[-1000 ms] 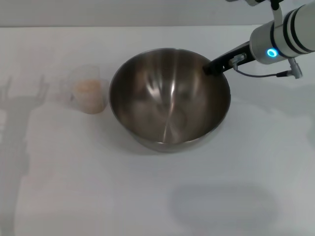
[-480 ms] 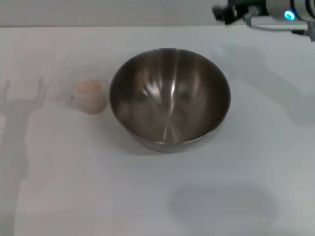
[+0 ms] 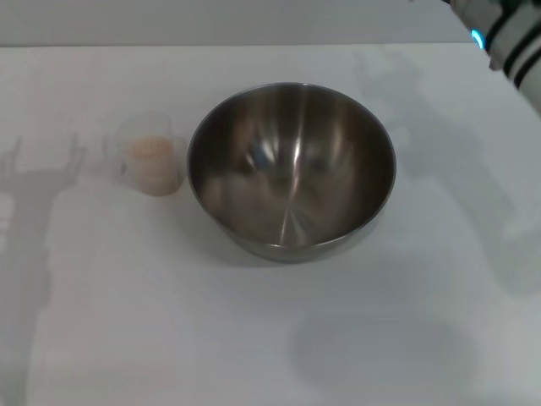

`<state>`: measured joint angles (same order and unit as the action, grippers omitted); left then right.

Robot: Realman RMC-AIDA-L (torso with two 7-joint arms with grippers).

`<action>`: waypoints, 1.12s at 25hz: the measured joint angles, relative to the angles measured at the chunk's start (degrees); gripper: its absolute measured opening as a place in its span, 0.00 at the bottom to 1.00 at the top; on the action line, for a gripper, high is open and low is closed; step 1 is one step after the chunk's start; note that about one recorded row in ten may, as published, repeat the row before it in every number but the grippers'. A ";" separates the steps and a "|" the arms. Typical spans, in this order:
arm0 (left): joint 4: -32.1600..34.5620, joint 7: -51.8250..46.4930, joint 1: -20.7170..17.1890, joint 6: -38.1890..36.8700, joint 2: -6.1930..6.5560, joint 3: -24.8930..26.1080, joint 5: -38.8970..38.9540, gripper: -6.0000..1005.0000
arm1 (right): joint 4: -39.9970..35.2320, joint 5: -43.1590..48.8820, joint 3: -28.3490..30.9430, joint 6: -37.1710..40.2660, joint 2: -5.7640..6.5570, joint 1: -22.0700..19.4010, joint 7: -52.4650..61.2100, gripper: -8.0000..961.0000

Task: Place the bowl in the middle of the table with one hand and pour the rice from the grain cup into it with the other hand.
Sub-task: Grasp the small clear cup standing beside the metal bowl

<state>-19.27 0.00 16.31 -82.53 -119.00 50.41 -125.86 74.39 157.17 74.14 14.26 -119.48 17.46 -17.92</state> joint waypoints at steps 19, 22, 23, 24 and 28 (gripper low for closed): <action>-5.93 4.47 -6.66 6.75 -0.13 -11.71 0.65 0.82 | -48.28 -27.90 -16.79 61.63 0.15 9.64 3.67 0.40; -7.61 7.05 -7.19 9.37 -0.16 -12.47 0.67 0.82 | -48.78 -27.88 -16.95 61.83 0.16 9.80 3.77 0.40; -8.48 8.40 -7.41 10.71 -0.17 -12.76 0.67 0.82 | -48.88 -27.81 -17.09 61.90 0.17 9.80 3.77 0.40; -10.01 10.57 -7.67 13.10 -0.17 -13.14 1.07 0.82 | -48.96 -27.68 -17.24 62.05 0.18 9.68 3.77 0.40; -12.75 15.39 -7.67 17.74 -0.19 -14.50 4.43 0.82 | -48.98 -27.60 -17.36 62.12 0.20 9.42 3.78 0.40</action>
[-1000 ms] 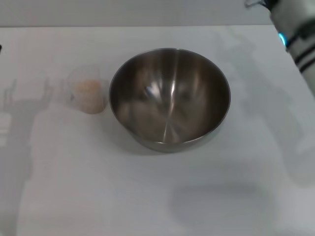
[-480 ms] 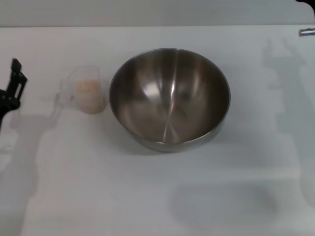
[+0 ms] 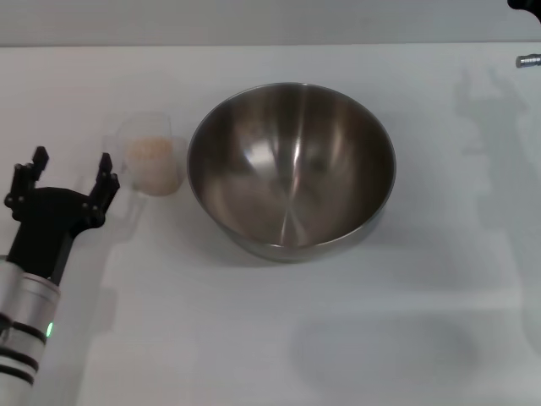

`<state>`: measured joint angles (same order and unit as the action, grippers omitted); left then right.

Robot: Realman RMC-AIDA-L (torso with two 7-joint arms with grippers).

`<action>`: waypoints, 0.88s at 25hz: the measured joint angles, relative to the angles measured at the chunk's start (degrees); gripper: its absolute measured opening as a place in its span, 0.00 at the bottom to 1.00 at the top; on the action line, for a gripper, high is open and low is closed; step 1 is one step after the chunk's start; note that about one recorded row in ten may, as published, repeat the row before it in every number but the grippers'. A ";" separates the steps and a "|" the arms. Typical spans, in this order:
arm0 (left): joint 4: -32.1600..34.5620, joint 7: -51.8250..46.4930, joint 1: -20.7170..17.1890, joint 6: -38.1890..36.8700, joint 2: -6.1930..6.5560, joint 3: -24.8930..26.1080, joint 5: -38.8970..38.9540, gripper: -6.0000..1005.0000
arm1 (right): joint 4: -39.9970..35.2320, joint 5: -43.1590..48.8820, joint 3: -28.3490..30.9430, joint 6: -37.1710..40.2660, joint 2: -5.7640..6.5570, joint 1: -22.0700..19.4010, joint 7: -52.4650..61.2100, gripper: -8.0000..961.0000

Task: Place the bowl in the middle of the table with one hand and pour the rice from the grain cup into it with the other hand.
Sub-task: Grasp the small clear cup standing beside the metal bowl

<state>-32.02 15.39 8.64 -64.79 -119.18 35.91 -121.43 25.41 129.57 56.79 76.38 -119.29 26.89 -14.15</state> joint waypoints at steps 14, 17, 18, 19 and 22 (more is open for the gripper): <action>-0.22 5.45 4.24 6.63 0.00 -2.60 11.58 0.82 | 0.10 -0.02 -0.28 0.15 -0.04 -0.98 0.00 0.40; -0.09 5.46 4.57 6.81 0.00 -2.62 12.00 0.82 | 0.12 -0.04 -0.28 0.21 -0.06 -1.05 0.00 0.40; 0.00 5.47 4.89 6.97 0.00 -2.63 12.21 0.82 | 0.12 -0.04 -0.28 0.22 -0.06 -1.05 0.00 0.40; 0.00 5.47 4.89 6.97 0.00 -2.63 12.21 0.82 | 0.12 -0.05 -0.28 0.22 -0.07 -1.05 0.00 0.40; 0.12 5.48 5.59 7.64 0.00 -2.65 12.41 0.82 | 0.11 -0.07 -0.28 0.24 -0.07 -1.05 0.00 0.40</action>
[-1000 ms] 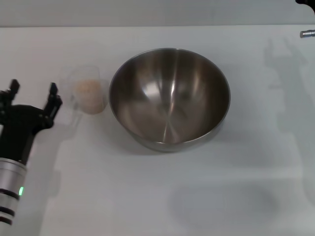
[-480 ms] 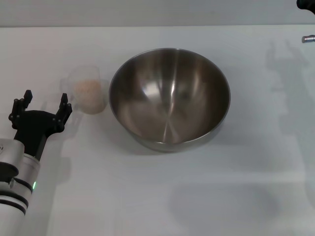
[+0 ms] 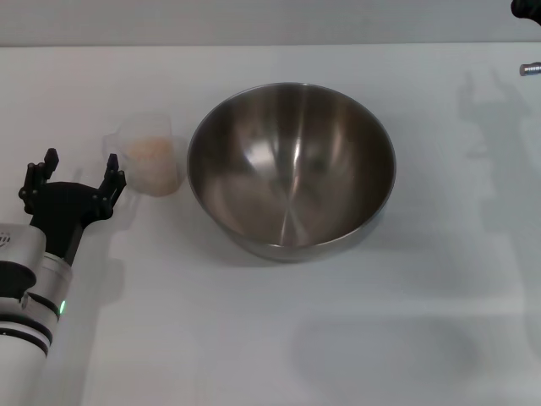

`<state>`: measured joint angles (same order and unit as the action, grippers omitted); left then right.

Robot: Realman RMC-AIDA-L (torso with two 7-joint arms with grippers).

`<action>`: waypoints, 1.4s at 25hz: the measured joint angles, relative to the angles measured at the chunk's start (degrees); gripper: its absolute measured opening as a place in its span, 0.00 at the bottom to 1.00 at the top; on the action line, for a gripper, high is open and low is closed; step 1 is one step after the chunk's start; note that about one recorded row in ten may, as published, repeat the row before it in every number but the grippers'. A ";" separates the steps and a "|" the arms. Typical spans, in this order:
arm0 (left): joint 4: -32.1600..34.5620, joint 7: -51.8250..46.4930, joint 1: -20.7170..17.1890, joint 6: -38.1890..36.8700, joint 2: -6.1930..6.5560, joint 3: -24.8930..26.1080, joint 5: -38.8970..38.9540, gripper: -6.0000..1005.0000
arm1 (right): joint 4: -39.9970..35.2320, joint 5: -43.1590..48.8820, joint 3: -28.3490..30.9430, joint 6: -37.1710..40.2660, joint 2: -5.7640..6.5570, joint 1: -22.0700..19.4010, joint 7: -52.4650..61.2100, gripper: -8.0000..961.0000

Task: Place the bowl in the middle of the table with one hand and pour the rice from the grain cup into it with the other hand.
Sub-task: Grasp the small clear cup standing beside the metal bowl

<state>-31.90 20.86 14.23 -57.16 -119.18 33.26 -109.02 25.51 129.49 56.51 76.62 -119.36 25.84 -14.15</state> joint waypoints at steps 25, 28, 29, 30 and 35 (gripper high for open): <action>4.44 -1.21 6.05 3.48 0.00 0.53 2.34 0.65 | -0.09 -0.04 0.00 -0.09 0.04 -0.15 0.00 0.40; 4.42 -1.30 6.13 3.44 0.00 0.49 2.40 0.60 | -0.06 -0.04 0.00 -0.08 0.07 -0.17 0.00 0.40; 4.49 -1.31 6.60 3.61 0.00 -0.23 2.34 0.59 | -0.05 -0.04 0.00 -0.07 0.08 -0.17 -0.01 0.40; 4.49 -1.31 6.60 3.61 0.00 -0.23 2.34 0.57 | -0.05 -0.04 0.00 -0.07 0.08 -0.17 -0.01 0.40; 4.76 -1.33 7.45 4.10 0.00 -0.58 2.33 0.47 | -0.03 -0.03 0.00 -0.06 0.09 -0.18 -0.01 0.39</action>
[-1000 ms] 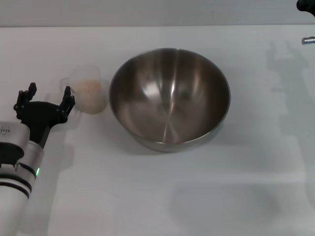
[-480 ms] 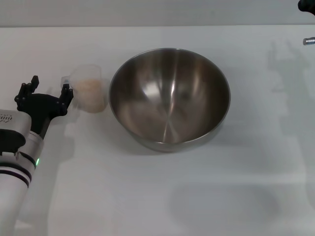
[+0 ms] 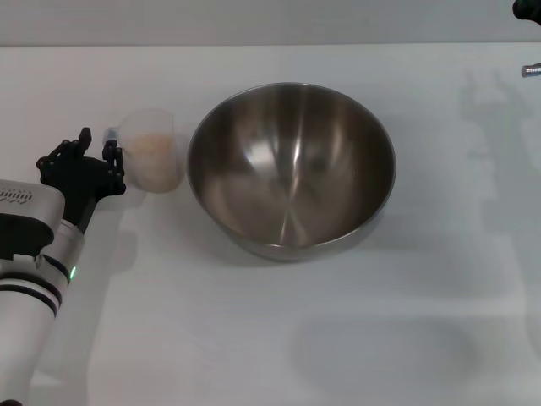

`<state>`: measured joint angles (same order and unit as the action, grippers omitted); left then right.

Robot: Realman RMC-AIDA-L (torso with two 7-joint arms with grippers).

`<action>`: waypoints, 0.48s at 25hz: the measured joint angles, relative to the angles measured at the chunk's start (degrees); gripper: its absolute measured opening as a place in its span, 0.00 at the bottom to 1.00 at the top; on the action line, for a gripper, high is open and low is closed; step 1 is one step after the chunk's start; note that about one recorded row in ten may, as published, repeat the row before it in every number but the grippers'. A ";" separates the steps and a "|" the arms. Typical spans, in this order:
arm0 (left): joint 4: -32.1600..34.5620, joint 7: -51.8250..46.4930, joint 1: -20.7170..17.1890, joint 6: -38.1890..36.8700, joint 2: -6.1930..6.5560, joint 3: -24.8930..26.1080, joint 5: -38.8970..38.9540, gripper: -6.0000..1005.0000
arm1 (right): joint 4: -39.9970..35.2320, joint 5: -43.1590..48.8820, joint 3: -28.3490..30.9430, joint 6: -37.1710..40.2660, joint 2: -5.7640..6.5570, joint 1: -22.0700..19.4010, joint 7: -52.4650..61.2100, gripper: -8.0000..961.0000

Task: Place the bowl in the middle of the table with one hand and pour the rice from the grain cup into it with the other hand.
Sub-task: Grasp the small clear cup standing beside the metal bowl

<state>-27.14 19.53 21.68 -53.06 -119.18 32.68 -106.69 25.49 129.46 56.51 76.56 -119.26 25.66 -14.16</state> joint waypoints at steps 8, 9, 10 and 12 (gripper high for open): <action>0.20 -0.02 0.68 0.53 0.00 -0.06 -0.01 0.26 | -0.15 0.00 0.00 0.10 0.00 0.00 -0.01 0.39; 0.23 -0.02 0.78 0.68 0.00 -0.07 -0.01 0.21 | -0.21 0.00 0.00 0.10 0.00 0.00 0.00 0.39; 0.23 -0.02 0.78 0.68 0.00 -0.07 -0.01 0.16 | -0.21 0.00 0.00 0.10 0.00 0.00 0.00 0.39; 0.48 -0.02 1.30 1.07 0.00 -0.09 -0.17 0.09 | -0.22 0.00 0.00 0.10 0.00 0.00 0.00 0.39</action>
<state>-26.67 19.51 22.98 -51.99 -119.18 32.58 -106.86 25.27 129.46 56.51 76.65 -119.26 25.66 -14.17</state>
